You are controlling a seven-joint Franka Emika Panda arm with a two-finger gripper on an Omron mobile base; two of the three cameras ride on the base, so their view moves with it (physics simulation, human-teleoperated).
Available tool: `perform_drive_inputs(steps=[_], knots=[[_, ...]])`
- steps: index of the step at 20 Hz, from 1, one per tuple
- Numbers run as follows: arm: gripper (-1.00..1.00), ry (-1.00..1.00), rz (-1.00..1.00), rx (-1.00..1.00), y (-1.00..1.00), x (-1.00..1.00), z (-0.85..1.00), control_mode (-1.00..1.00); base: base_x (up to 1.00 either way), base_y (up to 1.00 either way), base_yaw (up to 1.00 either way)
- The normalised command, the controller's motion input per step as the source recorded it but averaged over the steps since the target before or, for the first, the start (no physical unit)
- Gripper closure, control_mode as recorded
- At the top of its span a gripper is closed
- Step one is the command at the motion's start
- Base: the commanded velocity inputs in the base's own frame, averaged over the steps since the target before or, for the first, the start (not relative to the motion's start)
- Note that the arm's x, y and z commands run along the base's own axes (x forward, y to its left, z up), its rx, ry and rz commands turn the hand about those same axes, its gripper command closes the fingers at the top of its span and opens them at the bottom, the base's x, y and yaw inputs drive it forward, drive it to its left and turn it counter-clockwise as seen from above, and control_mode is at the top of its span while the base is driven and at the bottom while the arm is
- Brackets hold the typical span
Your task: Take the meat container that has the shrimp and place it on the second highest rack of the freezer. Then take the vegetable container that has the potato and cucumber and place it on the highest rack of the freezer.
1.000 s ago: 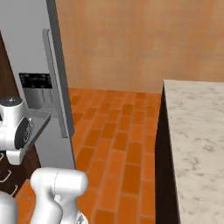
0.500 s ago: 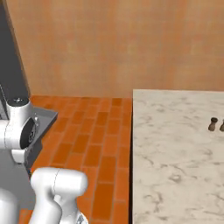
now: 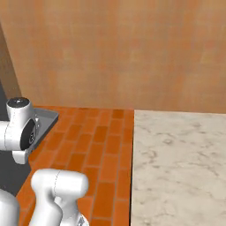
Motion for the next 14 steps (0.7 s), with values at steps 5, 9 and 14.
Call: perform_drive_inputs(steps=[5, 9, 14], knots=[[1.00, 0.00, 0.00, 0.00, 0.00, 0.00, 0.00, 1.00, 1.00, -0.22, 0.00], [1.00, 0.00, 0.00, 0.00, 0.00, 0.00, 0.00, 1.00, 1.00, -0.08, 0.00], [1.00, 0.00, 0.00, 0.00, 0.00, 0.00, 0.00, 1.00, 1.00, 0.00, 0.02]])
